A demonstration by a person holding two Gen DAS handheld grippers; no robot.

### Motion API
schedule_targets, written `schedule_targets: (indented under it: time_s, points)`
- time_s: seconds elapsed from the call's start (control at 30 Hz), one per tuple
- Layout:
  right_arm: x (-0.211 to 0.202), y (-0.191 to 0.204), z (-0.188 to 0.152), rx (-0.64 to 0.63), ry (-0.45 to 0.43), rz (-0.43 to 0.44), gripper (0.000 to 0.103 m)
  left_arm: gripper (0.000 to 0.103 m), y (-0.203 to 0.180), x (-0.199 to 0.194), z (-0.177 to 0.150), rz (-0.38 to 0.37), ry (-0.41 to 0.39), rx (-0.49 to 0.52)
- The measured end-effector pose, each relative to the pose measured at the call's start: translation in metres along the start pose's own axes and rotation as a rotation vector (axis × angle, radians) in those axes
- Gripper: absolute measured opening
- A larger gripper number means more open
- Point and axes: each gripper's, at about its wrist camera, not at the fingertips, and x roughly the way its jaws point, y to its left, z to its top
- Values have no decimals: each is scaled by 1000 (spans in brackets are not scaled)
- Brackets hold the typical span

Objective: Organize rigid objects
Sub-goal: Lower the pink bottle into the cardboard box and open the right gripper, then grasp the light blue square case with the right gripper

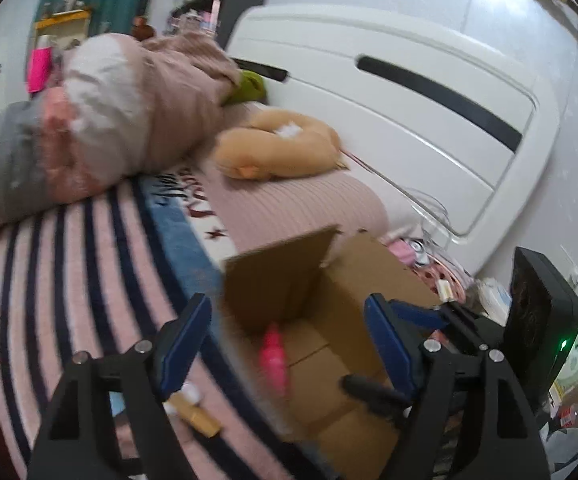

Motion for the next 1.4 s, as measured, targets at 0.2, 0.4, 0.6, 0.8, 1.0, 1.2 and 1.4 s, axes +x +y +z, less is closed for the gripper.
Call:
schedule_targets:
  time_s: [0.2, 0.4, 0.6, 0.8, 1.0, 1.2, 1.4]
  points:
    - [-2, 44, 17, -82, -37, -45, 100, 80, 61, -55, -26, 129, -74, -86]
    - [11, 117, 36, -199, -34, 54, 103, 80, 129, -105, -68, 232, -124, -193]
    - [62, 185, 37, -256, 111, 150, 103, 86, 183, -136, -112, 309, -132, -277]
    - [146, 205, 14, -201, 289, 128, 103, 86, 212, -137, -144, 306, -110, -341]
    - [211, 200, 7, -133, 388, 75, 102, 86, 225, -132, -155, 286, -92, -376]
    - [228, 197, 15, -88, 407, 96, 80, 86, 235, -138, -158, 288, -98, -391]
    - [215, 222, 33, -75, 296, 226, 80, 86, 244, -150, -163, 313, -119, -420]
